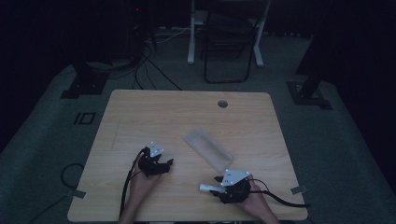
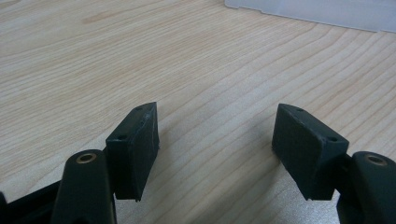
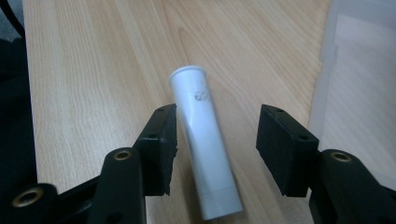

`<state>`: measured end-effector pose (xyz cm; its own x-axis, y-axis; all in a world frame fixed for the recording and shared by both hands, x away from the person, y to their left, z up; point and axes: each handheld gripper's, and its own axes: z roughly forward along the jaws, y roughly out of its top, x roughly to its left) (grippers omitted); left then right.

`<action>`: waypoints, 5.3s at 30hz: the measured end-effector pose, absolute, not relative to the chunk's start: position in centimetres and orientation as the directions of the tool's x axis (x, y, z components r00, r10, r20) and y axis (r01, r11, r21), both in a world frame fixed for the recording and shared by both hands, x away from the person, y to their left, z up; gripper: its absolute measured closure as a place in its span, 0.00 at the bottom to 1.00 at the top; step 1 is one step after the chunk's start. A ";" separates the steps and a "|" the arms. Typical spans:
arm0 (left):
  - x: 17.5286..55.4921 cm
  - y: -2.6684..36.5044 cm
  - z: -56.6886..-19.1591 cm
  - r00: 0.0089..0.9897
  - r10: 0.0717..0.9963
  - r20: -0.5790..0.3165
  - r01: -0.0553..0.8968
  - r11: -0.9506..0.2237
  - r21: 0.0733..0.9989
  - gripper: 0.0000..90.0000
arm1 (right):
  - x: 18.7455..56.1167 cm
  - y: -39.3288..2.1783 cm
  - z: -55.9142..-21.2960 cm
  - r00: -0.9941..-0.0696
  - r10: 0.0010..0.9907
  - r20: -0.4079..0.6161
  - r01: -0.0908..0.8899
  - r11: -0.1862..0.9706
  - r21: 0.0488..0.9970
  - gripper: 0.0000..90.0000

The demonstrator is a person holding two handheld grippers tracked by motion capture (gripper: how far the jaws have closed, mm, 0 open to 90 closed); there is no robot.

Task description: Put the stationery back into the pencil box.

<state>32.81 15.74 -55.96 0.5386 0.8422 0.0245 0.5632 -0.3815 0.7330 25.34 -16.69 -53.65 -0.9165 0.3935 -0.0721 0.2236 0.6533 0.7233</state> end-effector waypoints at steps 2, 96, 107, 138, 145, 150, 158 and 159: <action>32.8 15.7 -56.0 0.538 0.842 0.024 0.563 -0.381 0.733 0.36 | 25.3 -16.7 -53.8 -0.918 0.392 -0.069 0.227 0.658 0.719 0.53; 32.8 15.7 -56.0 0.539 0.842 0.025 0.563 -0.382 0.733 0.36 | 26.0 -18.5 -51.2 -0.895 0.444 -0.044 0.267 0.612 0.744 0.79; 32.8 15.7 -56.0 0.539 0.842 0.025 0.563 -0.382 0.733 0.36 | 26.2 -18.5 -50.2 -0.895 0.441 -0.068 0.248 0.618 0.746 0.79; 32.8 15.7 -56.0 0.539 0.842 0.025 0.563 -0.382 0.733 0.36 | 27.6 -18.8 -47.9 -0.871 0.485 -0.073 0.254 0.572 0.780 0.79; 32.8 15.7 -56.0 0.539 0.842 0.025 0.563 -0.382 0.733 0.36 | 27.8 -18.7 -47.5 -0.870 0.486 -0.079 0.246 0.569 0.785 0.79; 32.8 15.7 -56.0 0.539 0.842 0.025 0.563 -0.382 0.733 0.36 | 28.0 -18.7 -47.3 -0.868 0.490 -0.081 0.246 0.565 0.787 0.79; 32.8 15.7 -56.0 0.539 0.842 0.025 0.563 -0.382 0.733 0.36 | 28.3 -18.7 -47.1 -0.864 0.498 -0.079 0.252 0.563 0.787 0.79; 32.8 15.7 -56.0 0.539 0.842 0.025 0.563 -0.382 0.733 0.36 | 28.3 -18.7 -47.1 -0.863 0.499 -0.078 0.255 0.562 0.787 0.79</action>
